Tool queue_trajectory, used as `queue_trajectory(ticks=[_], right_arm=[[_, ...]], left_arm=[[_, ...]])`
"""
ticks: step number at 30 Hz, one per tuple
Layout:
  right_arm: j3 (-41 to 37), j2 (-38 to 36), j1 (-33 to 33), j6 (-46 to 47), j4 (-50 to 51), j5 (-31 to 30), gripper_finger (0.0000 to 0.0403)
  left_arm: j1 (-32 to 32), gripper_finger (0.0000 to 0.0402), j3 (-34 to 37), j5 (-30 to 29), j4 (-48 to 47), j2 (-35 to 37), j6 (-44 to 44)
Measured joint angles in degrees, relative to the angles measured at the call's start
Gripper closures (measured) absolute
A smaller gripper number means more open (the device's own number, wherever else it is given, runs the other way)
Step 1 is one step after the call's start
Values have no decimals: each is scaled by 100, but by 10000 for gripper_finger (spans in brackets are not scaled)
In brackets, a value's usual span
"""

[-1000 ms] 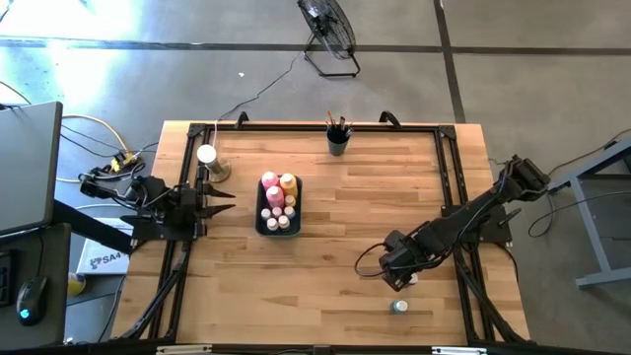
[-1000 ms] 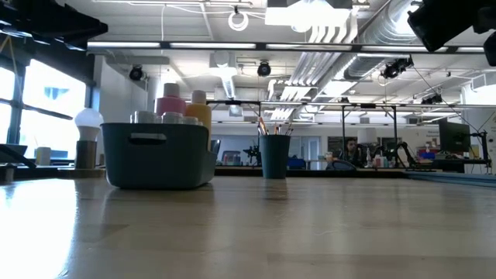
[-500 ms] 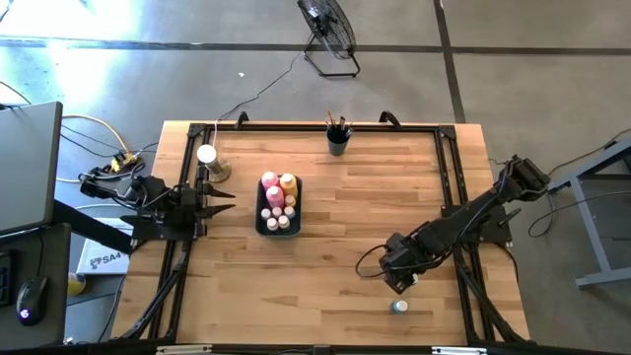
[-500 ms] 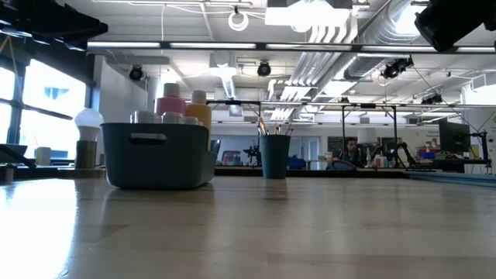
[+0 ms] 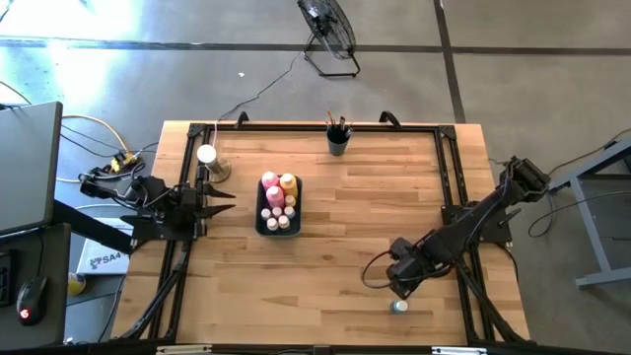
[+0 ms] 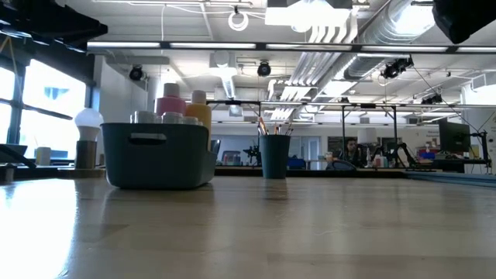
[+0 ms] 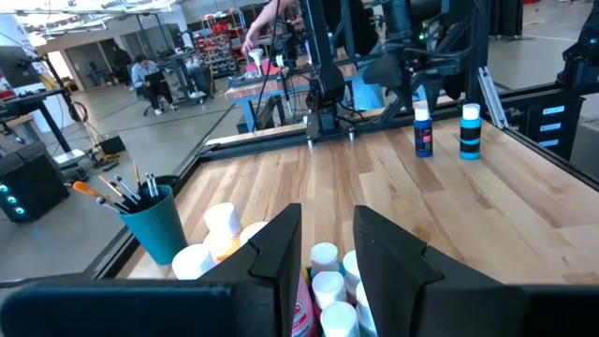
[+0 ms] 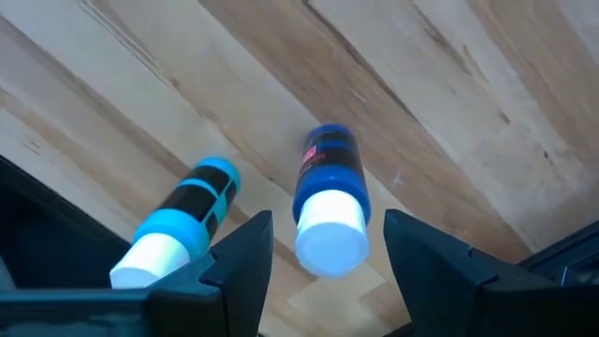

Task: Pick & Place Paint Supplies
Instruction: Put the blue paint bottle into the green bin

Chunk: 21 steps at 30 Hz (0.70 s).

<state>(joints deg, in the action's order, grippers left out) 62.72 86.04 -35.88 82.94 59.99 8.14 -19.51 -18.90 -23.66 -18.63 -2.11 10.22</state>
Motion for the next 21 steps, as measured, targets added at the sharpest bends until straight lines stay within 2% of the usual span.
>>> queue_trajectory(ticks=[6,16,21], right_arm=[[0,0,-97,95,4,-216,204],[0,0,-308,295,72,-249,204],[0,0,-456,302,79,-580,204]], left_arm=[[0,304,0,0,-2,0,-37],[-2,304,0,0,-7,0,-35],[-1,304,0,0,-11,0,-34]])
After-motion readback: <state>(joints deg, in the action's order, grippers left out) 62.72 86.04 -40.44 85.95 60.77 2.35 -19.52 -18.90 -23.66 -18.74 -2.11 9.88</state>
